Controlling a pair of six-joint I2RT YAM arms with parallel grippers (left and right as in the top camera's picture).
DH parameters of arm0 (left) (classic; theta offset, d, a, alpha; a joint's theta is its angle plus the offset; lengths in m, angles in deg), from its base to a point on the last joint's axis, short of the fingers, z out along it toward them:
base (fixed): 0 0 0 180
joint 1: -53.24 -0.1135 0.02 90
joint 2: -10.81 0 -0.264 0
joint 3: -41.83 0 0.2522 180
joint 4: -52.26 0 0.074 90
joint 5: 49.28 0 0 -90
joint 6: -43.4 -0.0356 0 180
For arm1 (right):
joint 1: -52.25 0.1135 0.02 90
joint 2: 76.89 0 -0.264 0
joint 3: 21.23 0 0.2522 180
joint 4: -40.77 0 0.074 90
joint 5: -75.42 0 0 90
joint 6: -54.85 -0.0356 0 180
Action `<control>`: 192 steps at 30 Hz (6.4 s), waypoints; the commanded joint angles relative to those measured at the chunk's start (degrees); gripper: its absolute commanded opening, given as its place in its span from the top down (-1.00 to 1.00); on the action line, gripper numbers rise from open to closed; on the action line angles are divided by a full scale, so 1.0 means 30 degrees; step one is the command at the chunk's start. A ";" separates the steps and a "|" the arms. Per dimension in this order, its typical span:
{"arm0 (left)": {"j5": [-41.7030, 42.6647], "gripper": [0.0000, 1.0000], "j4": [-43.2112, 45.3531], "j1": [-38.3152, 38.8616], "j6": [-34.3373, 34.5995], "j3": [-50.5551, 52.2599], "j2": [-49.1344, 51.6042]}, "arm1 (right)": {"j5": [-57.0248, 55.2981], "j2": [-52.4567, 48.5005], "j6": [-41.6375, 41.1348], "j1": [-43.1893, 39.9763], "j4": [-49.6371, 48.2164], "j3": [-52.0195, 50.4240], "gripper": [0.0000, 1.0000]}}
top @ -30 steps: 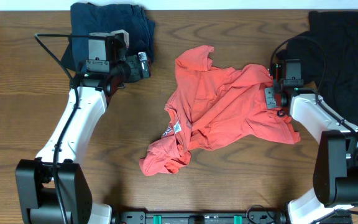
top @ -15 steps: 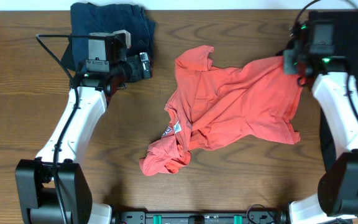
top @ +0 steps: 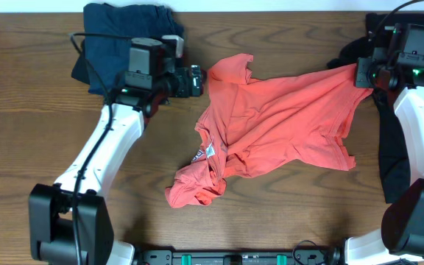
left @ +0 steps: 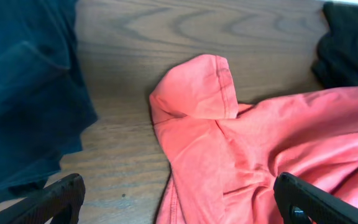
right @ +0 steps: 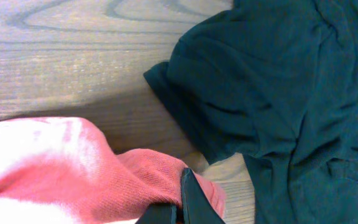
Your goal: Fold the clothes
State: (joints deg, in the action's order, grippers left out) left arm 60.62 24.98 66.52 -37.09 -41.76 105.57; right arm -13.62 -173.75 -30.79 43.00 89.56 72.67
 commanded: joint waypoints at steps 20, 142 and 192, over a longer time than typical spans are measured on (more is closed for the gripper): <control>-0.4058 -0.95 -0.2659 0.4670 -0.2004 -1.1176 1.1475 | 0.0350 0.0073 -0.0321 0.0000 0.0772 0.0138 0.98; -1.2160 0.88 0.4634 0.3096 0.0022 -1.1315 0.8888 | 0.0780 -0.7453 0.0313 -0.0058 -0.0823 0.7766 0.98; -0.9194 0.87 -1.4651 0.3636 0.6317 -0.7650 0.4852 | 0.3985 -0.8502 0.2361 -0.1195 1.1344 1.1781 0.98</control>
State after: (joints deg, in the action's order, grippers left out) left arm 32.89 -18.62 77.44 -20.63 -67.09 119.47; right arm -2.46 -201.31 -24.57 40.05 123.37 107.14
